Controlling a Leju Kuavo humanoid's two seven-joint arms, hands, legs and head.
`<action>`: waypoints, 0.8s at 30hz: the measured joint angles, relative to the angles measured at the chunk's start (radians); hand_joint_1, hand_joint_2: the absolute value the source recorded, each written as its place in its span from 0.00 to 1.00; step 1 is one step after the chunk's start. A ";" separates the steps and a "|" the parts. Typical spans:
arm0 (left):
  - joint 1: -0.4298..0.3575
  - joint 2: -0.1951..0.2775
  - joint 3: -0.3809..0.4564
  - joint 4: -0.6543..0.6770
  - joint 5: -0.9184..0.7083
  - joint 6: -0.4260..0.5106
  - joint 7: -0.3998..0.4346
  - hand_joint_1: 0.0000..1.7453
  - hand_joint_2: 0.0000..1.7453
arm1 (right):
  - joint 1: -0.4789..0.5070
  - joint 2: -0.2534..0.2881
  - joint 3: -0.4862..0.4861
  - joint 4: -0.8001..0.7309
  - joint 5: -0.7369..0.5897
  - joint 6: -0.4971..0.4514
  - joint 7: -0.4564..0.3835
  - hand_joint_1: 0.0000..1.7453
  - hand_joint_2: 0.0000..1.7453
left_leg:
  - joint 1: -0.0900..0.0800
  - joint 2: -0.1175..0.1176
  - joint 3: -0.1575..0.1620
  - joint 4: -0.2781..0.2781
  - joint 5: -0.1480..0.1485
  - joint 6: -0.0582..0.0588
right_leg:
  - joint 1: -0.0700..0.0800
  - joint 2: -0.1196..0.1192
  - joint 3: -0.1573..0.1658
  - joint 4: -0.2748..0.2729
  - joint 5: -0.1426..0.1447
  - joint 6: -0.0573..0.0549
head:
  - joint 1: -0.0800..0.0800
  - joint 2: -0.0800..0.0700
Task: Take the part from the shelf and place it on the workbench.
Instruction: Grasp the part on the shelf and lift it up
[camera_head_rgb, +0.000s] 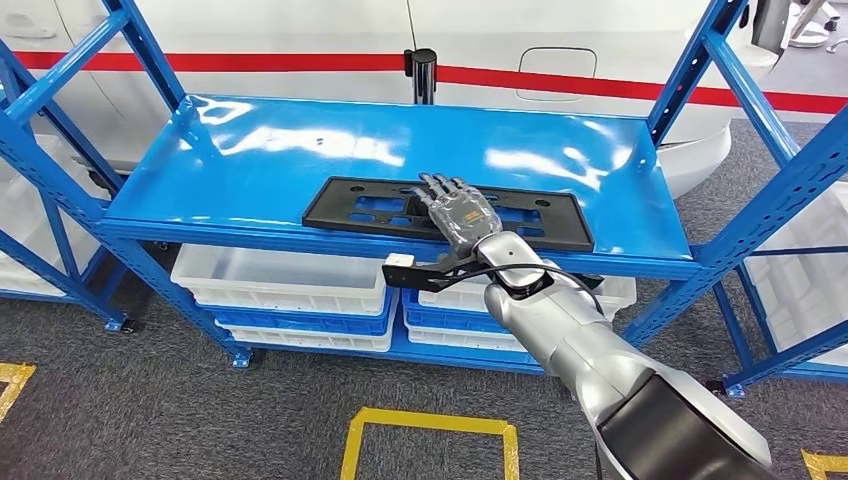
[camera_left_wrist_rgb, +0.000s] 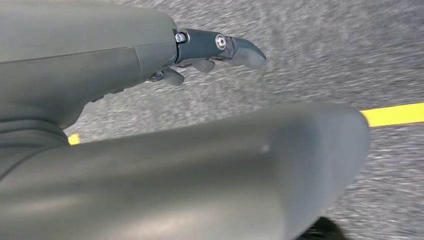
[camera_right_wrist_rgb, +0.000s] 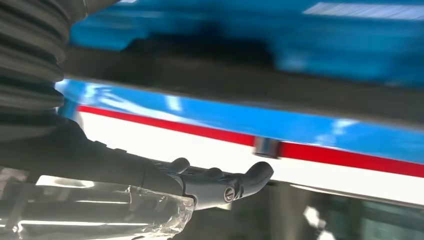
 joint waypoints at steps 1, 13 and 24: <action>-0.001 0.001 0.003 0.000 -0.001 0.005 -0.013 0.00 0.00 | -0.003 -0.006 -0.007 0.007 0.003 -0.001 0.007 0.03 1.00 | -0.005 0.001 0.018 -0.058 0.040 0.009 | 0.003 0.001 0.006 -0.001 -0.005 0.001 | 0.002 0.000; -0.018 0.002 0.046 -0.004 0.021 0.065 -0.253 0.00 0.00 | -0.003 -0.074 -0.069 0.061 0.042 0.027 0.020 1.00 1.00 | -0.020 -0.002 0.044 -0.126 0.074 0.019 | 0.004 0.000 0.001 -0.004 -0.026 0.018 | 0.003 0.000; -0.016 0.000 0.110 -0.006 0.050 0.139 -0.417 0.00 0.00 | -0.010 -0.124 -0.135 0.069 0.040 0.003 -0.048 1.00 1.00 | -0.022 -0.002 0.043 -0.125 0.079 0.025 | 0.003 -0.002 0.011 -0.003 -0.020 0.024 | 0.002 0.000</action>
